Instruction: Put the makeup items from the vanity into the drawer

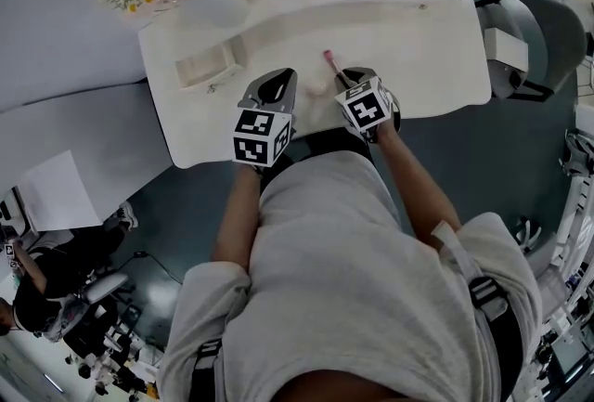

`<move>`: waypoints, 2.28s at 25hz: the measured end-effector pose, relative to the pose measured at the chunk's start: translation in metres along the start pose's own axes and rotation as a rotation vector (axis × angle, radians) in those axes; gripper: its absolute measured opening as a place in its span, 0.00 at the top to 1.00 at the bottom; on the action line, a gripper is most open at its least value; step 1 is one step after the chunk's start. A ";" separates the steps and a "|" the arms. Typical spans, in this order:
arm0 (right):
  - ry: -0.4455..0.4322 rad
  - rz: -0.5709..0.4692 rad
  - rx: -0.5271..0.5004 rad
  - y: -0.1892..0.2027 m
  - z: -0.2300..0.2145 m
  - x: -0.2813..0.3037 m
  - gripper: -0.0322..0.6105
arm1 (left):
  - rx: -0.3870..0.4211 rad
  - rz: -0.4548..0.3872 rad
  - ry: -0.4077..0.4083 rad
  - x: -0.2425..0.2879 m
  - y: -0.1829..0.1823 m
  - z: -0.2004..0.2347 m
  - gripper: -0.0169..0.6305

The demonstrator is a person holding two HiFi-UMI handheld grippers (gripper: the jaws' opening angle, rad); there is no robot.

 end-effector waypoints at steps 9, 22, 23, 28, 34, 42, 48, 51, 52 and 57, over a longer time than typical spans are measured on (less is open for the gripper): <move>0.012 0.033 -0.030 -0.005 0.001 0.010 0.88 | -0.053 -0.009 -0.040 -0.009 0.006 0.032 0.97; -0.039 -0.084 -0.175 -0.100 0.042 0.002 0.88 | -0.115 -0.070 -0.127 -0.038 0.007 0.073 0.97; -0.052 -0.093 -0.183 -0.107 0.049 0.002 0.88 | -0.120 -0.072 -0.136 -0.041 0.008 0.077 0.97; -0.104 -0.123 -0.262 -0.138 0.086 0.003 0.88 | -0.148 -0.087 -0.180 -0.062 0.014 0.101 0.97; -0.161 -0.139 -0.334 -0.166 0.123 0.013 0.88 | -0.176 -0.099 -0.229 -0.081 0.020 0.126 0.97; -0.219 -0.139 -0.408 -0.193 0.161 0.027 0.88 | -0.206 -0.105 -0.272 -0.097 0.028 0.156 0.97; -0.256 -0.120 -0.459 -0.207 0.188 0.040 0.88 | -0.232 -0.112 -0.300 -0.108 0.031 0.179 0.97; -0.272 -0.104 -0.481 -0.213 0.199 0.048 0.88 | -0.244 -0.116 -0.316 -0.114 0.033 0.190 0.97; -0.275 -0.099 -0.488 -0.215 0.202 0.052 0.88 | -0.249 -0.116 -0.321 -0.116 0.034 0.194 0.97; -0.286 -0.070 -0.524 -0.226 0.217 0.068 0.88 | -0.266 -0.119 -0.337 -0.121 0.039 0.215 0.97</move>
Point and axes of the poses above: the fingertips, and each gripper's own axes: x forward along the fingers, z to its left, y out of its underside, the point moved 2 cm from there along -x, backward along the fingers, and after that the axes turned 8 degrees about -y, right-handed, at the moved point
